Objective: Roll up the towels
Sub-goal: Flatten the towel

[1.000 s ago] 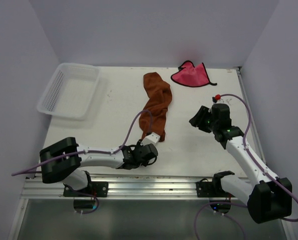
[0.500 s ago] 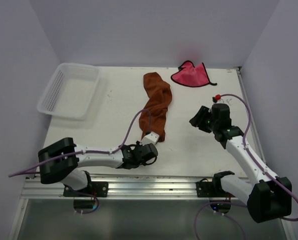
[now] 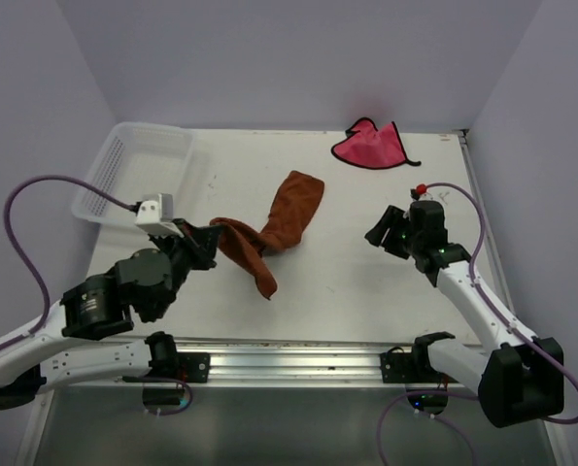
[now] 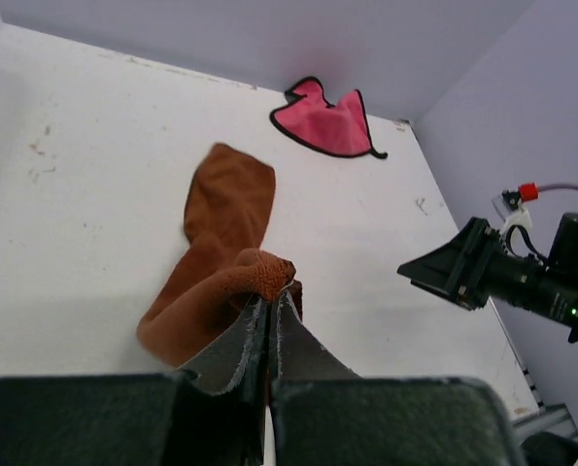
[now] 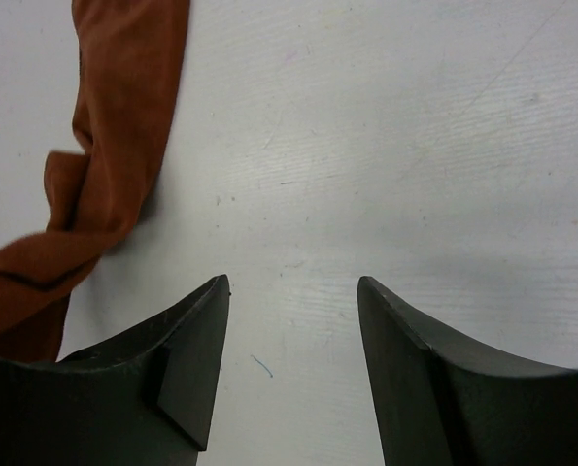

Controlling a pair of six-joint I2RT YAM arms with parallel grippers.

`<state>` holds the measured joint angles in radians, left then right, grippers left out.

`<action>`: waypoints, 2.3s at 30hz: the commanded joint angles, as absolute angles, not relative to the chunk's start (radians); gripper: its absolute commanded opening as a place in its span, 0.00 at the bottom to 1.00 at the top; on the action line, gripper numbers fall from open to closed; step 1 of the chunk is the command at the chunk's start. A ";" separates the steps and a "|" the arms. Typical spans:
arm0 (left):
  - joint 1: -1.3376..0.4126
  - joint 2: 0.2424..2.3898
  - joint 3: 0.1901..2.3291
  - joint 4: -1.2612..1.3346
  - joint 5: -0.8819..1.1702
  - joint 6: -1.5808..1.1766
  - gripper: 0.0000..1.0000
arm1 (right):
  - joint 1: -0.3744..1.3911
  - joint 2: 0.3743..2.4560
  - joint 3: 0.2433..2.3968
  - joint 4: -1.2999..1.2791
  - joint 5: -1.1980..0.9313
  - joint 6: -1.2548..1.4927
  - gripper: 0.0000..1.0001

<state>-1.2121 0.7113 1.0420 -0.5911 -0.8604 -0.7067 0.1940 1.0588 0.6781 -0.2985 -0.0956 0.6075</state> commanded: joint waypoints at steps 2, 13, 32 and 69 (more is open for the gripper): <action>-1.216 0.701 1.066 -0.736 -1.002 -0.741 0.00 | 0.187 1.089 0.693 -0.220 -0.179 0.632 0.60; -1.216 0.657 1.085 -0.741 -1.042 -0.689 0.00 | 0.357 1.507 0.885 -0.026 -0.278 0.735 0.61; -1.216 0.638 1.120 -0.643 -1.120 -0.526 0.00 | 0.515 1.954 1.137 -0.098 -0.150 0.819 0.41; -1.212 0.847 0.832 -0.822 -1.262 -0.861 0.00 | -0.106 1.503 1.295 -0.680 -0.213 0.568 0.00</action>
